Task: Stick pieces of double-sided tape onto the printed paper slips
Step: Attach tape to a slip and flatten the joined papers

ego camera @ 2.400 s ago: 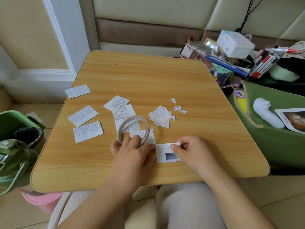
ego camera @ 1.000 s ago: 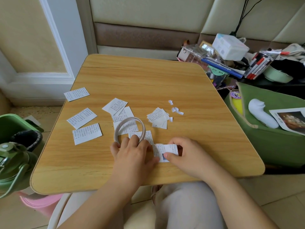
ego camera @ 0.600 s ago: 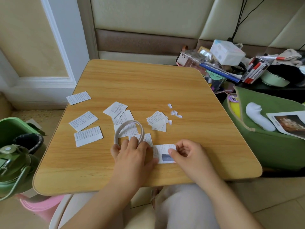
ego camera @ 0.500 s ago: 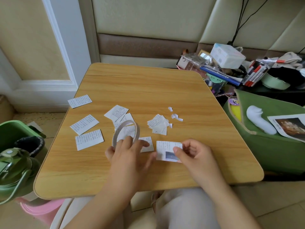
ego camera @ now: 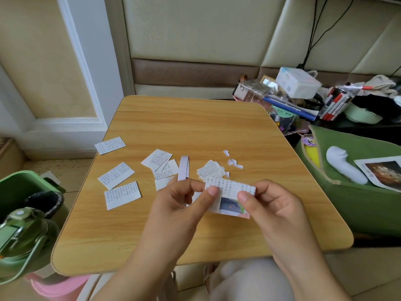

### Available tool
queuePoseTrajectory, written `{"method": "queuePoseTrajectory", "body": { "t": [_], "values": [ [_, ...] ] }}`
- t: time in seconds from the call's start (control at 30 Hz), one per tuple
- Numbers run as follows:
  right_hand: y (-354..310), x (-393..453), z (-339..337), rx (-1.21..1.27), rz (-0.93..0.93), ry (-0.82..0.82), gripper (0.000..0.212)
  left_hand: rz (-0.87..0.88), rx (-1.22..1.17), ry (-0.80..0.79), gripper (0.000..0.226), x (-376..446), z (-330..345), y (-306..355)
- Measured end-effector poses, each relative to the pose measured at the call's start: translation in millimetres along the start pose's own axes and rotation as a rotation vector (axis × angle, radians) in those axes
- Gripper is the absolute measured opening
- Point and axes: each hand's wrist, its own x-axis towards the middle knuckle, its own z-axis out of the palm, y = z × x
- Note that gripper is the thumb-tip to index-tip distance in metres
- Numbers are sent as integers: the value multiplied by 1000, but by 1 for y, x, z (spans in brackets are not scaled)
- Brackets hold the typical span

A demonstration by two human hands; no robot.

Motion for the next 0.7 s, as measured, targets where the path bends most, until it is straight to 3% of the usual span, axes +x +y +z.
{"method": "queuePoseTrajectory", "body": {
  "t": [0.17, 0.7],
  "values": [
    [-5, -4, 5, -2, -26, 28, 5, 20, -10, 17, 38, -4, -1, 8],
    [-10, -10, 21, 22, -96, 215, 8, 32, -60, 102, 40, -13, 3, 14]
  ]
}}
